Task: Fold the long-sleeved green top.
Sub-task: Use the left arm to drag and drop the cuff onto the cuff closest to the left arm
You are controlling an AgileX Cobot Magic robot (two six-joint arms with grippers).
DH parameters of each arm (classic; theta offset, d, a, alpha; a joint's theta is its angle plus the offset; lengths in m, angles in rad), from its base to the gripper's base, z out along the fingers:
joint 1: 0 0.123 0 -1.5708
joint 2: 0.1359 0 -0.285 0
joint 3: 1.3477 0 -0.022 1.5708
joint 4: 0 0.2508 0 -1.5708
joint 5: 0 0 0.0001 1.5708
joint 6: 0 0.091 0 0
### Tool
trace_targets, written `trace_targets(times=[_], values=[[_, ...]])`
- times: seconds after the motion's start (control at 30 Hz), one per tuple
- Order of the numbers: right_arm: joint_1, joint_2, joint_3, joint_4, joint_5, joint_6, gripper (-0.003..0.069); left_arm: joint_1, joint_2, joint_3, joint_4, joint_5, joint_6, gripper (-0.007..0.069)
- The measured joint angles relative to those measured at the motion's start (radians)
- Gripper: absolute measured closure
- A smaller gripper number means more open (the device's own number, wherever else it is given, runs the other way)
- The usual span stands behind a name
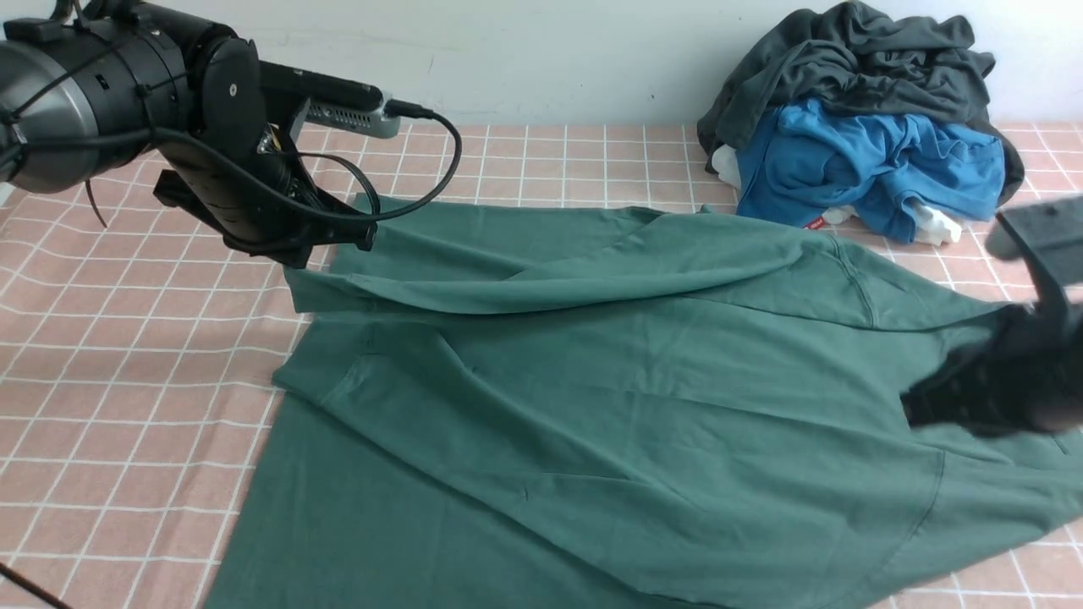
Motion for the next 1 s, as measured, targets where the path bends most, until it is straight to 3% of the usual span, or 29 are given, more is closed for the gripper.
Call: trace_targets(times=[0.2,0.23,0.33,0.6,0.8,1.0], values=[[-0.042,0.357,-0.322,-0.021,-0.017,0.004,0.045,0.0,0.0,0.0,0.011,-0.005,-0.001,0.0623],[-0.042,0.369,-0.332,-0.024,-0.018,0.004,0.045,0.0,0.0,0.0,0.011,-0.005,-0.001,0.0623],[-0.059,0.562,-0.5,-0.106,-0.021,0.063,0.0346,0.0,0.0,0.0,0.012,-0.007,-0.001,0.0623],[-0.074,0.838,-0.746,-0.359,0.072,0.278,0.0292,0.0,0.0,0.0,0.013,-0.016,-0.001,0.0623],[-0.074,0.894,-0.803,-0.358,0.115,0.3,0.0353,0.0,0.0,0.0,0.014,-0.038,-0.001,0.0623],[-0.074,0.898,-0.828,-0.346,0.167,0.206,0.0622,0.0,0.0,0.0,0.038,-0.073,-0.001,0.0623]])
